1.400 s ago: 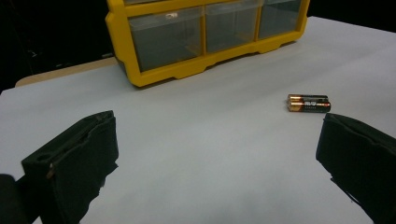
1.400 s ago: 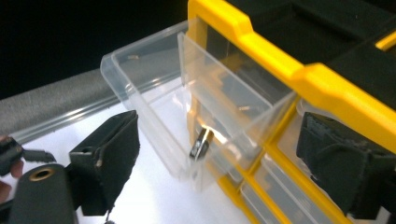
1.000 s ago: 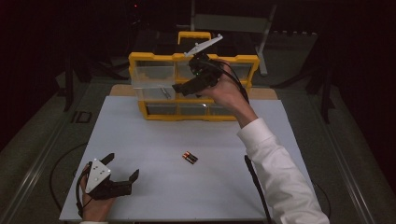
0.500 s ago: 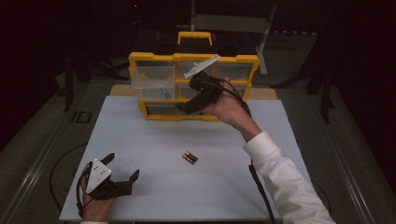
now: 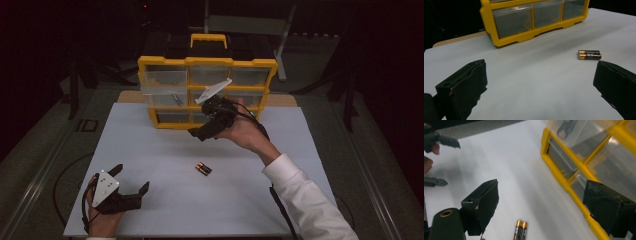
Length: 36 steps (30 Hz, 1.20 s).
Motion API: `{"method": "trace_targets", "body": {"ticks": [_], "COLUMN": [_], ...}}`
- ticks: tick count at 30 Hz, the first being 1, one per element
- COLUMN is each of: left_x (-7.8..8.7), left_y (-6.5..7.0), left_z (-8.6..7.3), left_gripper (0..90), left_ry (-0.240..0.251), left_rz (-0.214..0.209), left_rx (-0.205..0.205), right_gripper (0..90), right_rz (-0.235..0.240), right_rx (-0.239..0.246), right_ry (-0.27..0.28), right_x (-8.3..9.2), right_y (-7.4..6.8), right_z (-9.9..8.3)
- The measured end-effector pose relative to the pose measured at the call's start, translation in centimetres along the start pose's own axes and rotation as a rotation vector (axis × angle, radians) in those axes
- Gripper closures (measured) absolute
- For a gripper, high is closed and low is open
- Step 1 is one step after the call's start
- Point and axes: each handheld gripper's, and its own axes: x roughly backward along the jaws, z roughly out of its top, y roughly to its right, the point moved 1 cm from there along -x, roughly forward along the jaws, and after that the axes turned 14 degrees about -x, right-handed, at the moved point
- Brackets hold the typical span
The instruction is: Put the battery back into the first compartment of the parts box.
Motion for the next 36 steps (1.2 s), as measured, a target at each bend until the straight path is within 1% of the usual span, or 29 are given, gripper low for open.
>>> {"method": "trace_targets", "body": {"ticks": [4,5,8,10,11,12,14,15,17,18,20,23,27,28,29,32,36], "left_x": [0.0,0.0,0.0,0.0,0.0,0.0,0.0,0.0,0.0,-0.1,-0.1,-0.1,-0.1,-0.1,-0.1,0.0,0.0], "left_y": [0.0,0.0,0.0,0.0,0.0,0.0,0.1,0.0,0.0,0.1,0.1,0.1,0.1,0.1,0.1,0.1,0.1], "left_z": [0.0,0.0,0.0,0.0,0.0,0.0,0.0,0.0,0.0,0.0,0.0,0.0,0.0,0.0,0.0,0.0,0.0], "left_gripper": [0.0,0.0,0.0,0.0,0.0,0.0,0.0,0.0,0.0,0.0,0.0,0.0,0.0,0.0,0.0,0.0,0.0], "left_ry": [-0.001,-0.001,-0.003,-0.003,-0.003,-0.003,-0.002,-0.005,-0.005,-0.005,-0.005,-0.005,-0.006,-0.006,-0.006,-0.004,-0.005], "left_rz": [-0.002,-0.002,-0.002,-0.002,-0.002,-0.002,-0.002,-0.003,-0.003,-0.003,-0.002,-0.002,-0.001,-0.001,-0.001,0.000,0.000], "left_rx": [-0.001,-0.001,-0.002,-0.001,-0.001,-0.002,-0.001,-0.002,-0.002,-0.001,-0.001,-0.002,-0.002,-0.002,-0.002,-0.002,-0.003], "right_gripper": [14.2,14.2,15.0,15.2,15.2,16.6,17.5,17.7,17.7,17.8,20.6,22.0,26.9,26.9,30.7,35.7,38.7], "right_rz": [-0.008,-0.008,-0.022,-0.025,-0.025,-0.030,-0.025,-0.024,-0.025,-0.025,-0.025,-0.022,-0.014,-0.014,-0.010,-0.003,-0.004], "right_rx": [-0.003,-0.003,-0.021,-0.019,-0.019,-0.027,-0.030,-0.039,-0.039,-0.041,-0.044,-0.052,-0.049,-0.049,-0.038,-0.038,-0.034], "right_ry": [-0.027,-0.027,-0.075,-0.094,-0.094,-0.118,-0.131,-0.141,-0.148,-0.166,-0.175,-0.184,-0.225,-0.225,-0.241,-0.270,-0.289], "right_x": [-0.8,-0.8,-1.9,-2.4,-2.4,-3.1,-3.5,-3.7,-3.9,-4.3,-4.7,-5.0,-6.1,-6.1,-6.5,-7.1,-7.8], "right_y": [0.1,0.1,0.4,0.5,0.5,0.6,0.7,0.7,0.7,0.8,0.9,1.0,1.1,1.1,1.1,1.2,1.3], "right_z": [-1.1,-1.1,-2.4,-3.0,-3.0,-3.9,-4.4,-4.7,-5.0,-5.6,-6.1,-6.5,-7.5,-7.5,-7.9,-8.4,-8.9]}}
